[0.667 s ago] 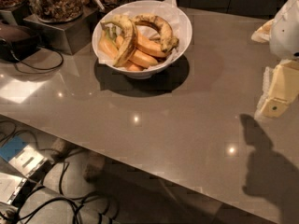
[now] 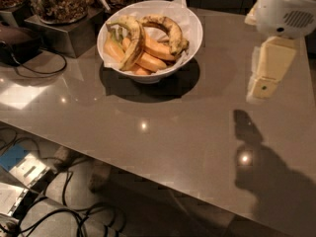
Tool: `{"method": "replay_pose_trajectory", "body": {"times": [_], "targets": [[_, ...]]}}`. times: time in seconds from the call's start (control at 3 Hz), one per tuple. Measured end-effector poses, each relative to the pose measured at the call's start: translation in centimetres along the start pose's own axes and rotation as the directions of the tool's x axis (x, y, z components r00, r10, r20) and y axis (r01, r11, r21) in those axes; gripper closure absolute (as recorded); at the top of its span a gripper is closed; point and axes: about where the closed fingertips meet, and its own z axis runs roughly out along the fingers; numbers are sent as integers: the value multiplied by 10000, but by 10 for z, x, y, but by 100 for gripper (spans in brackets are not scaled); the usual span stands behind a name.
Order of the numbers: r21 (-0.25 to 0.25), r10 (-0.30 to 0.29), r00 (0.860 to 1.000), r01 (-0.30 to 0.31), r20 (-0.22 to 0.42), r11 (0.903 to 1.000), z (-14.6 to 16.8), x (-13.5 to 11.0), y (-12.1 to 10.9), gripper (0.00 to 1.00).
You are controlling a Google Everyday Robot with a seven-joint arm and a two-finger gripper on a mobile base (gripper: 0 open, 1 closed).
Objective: Pick banana from white bowl
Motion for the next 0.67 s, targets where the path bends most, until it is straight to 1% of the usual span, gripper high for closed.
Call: {"method": "replay_pose_trajectory", "body": {"times": [0.33, 0.67], "targets": [[181, -6, 10000, 4, 90, 9998, -2, -2, -4, 0], [-283, 404, 9962, -383, 771, 9989, 4, -19, -21, 0]]}}
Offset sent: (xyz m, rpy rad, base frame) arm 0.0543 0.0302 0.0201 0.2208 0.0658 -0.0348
